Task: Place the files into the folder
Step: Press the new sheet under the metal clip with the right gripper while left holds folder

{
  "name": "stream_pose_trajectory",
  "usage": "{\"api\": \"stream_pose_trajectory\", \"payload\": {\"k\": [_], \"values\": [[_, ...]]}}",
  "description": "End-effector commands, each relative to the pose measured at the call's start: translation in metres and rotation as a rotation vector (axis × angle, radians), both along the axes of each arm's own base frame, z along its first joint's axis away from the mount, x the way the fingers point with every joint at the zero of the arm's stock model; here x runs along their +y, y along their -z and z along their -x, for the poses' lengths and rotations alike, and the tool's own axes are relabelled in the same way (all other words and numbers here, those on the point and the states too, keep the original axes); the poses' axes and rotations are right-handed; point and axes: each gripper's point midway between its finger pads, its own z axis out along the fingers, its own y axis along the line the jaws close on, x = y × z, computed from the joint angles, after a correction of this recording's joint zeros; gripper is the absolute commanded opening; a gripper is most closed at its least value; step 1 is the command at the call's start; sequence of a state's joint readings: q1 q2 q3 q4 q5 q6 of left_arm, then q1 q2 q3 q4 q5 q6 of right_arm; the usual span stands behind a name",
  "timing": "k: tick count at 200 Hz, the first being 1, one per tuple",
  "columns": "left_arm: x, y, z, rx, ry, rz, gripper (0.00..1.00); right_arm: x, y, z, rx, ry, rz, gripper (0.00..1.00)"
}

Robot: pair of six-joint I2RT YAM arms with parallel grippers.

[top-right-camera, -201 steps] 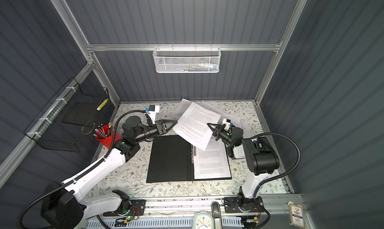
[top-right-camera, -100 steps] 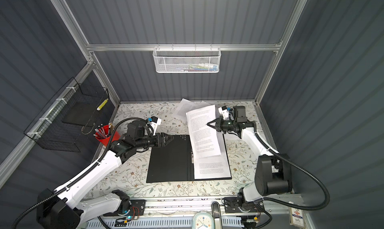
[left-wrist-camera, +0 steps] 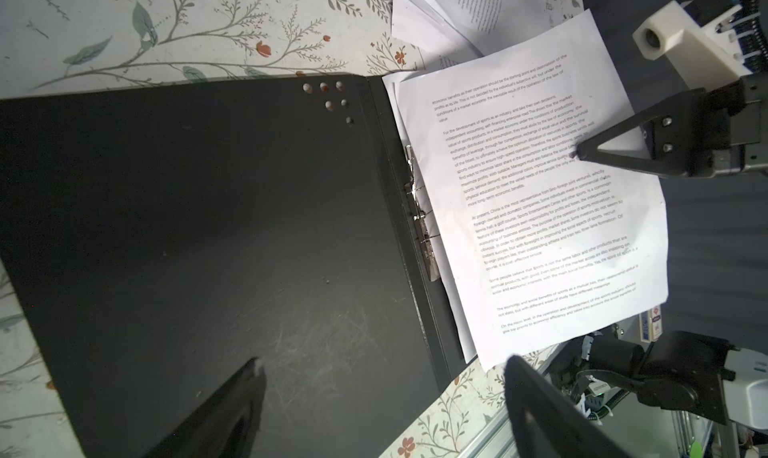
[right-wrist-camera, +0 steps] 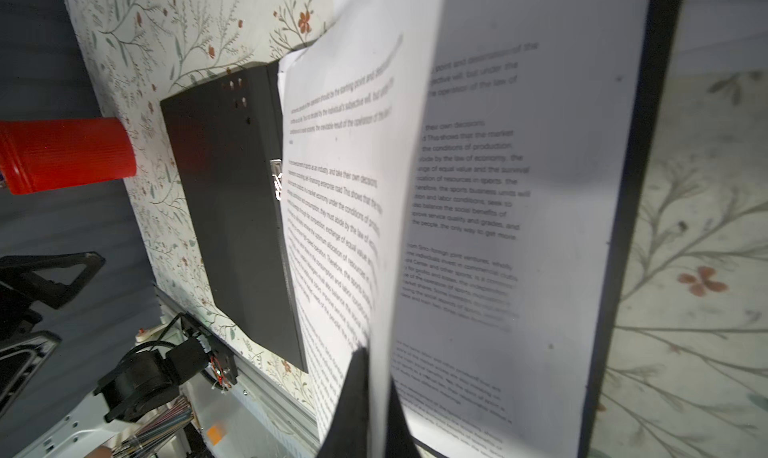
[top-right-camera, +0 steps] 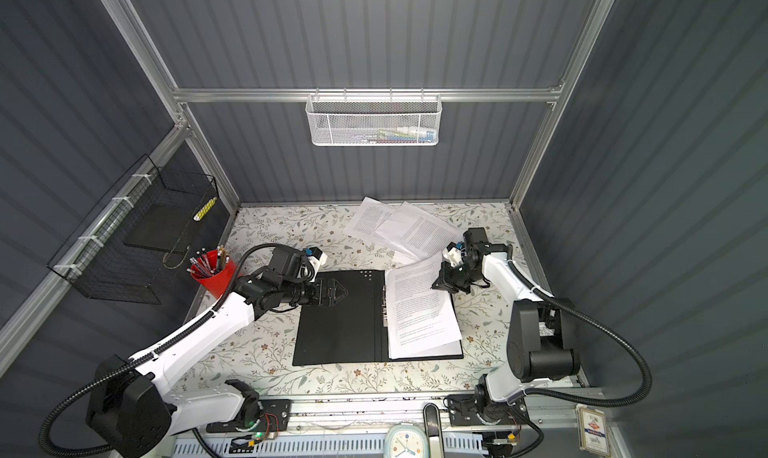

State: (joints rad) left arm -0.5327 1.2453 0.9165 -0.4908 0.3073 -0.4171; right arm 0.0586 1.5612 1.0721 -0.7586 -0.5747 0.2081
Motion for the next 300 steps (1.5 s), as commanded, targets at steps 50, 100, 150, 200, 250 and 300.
{"api": "stream_pose_trajectory", "payload": {"k": [50,100,150,200,250,300], "values": [[0.003,0.015,0.001,0.036,0.016,-0.042,0.99,-0.023,0.026,-0.003,0.017,0.008,0.064,0.00],[-0.001,0.016,-0.003,0.050,0.024,-0.035,1.00,-0.029,0.043,-0.004,0.079,-0.005,0.056,0.00],[-0.003,0.018,-0.006,0.053,0.031,-0.043,0.99,-0.028,0.050,-0.004,0.090,0.004,0.025,0.04],[-0.004,0.019,-0.009,0.056,0.030,-0.044,1.00,-0.027,0.051,-0.002,0.086,-0.002,0.032,0.15],[-0.008,0.017,-0.007,0.070,0.046,-0.022,1.00,-0.028,0.056,0.000,0.098,0.003,0.049,0.34],[-0.007,0.018,-0.008,0.074,0.049,-0.026,1.00,-0.025,0.051,0.002,0.091,0.016,0.027,0.37]]}}
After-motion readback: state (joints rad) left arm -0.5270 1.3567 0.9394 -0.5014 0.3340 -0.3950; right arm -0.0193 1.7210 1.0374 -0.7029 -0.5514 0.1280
